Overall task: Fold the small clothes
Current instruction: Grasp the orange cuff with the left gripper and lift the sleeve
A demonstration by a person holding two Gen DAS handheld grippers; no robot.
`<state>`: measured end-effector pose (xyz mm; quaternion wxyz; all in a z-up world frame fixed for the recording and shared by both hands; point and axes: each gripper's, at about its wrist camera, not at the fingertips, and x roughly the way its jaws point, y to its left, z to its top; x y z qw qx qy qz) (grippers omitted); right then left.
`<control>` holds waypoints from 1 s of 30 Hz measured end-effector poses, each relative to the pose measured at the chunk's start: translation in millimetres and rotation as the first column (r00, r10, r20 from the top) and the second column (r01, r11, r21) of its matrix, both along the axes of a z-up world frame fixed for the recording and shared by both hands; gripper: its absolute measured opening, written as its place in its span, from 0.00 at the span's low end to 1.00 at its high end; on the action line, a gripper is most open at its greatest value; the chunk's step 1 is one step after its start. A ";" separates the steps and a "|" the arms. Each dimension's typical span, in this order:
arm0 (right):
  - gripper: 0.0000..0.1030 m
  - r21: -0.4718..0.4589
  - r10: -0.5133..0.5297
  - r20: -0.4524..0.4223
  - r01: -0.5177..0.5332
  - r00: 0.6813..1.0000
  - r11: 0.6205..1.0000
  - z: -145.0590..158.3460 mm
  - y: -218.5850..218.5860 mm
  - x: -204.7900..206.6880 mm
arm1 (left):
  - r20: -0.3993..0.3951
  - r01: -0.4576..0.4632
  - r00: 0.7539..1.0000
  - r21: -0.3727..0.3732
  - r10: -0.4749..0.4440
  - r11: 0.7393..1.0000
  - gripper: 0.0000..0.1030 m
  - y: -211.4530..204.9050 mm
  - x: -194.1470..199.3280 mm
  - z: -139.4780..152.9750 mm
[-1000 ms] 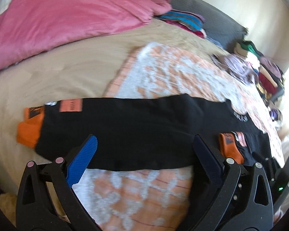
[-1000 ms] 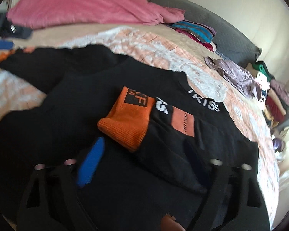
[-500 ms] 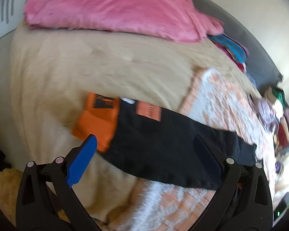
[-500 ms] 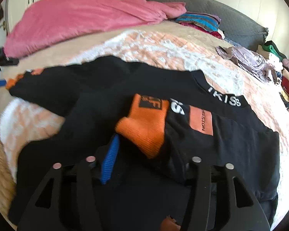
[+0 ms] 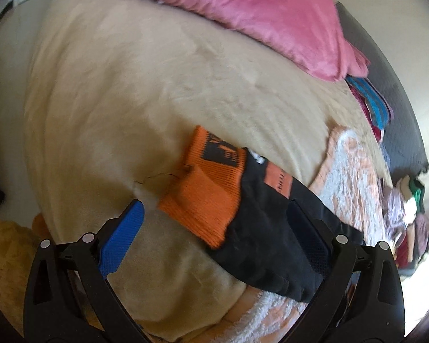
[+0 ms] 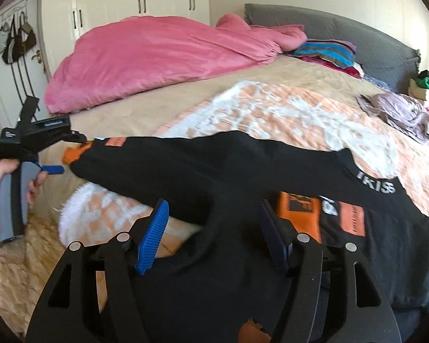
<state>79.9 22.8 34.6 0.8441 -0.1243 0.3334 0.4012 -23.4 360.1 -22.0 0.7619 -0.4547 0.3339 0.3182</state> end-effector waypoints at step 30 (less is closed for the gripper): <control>0.62 0.082 -0.099 -0.067 0.104 0.993 0.991 -0.1 -24.2 -6.6 | 0.296 0.164 0.928 0.220 -0.226 0.962 0.08 -50.7 12.9 58.3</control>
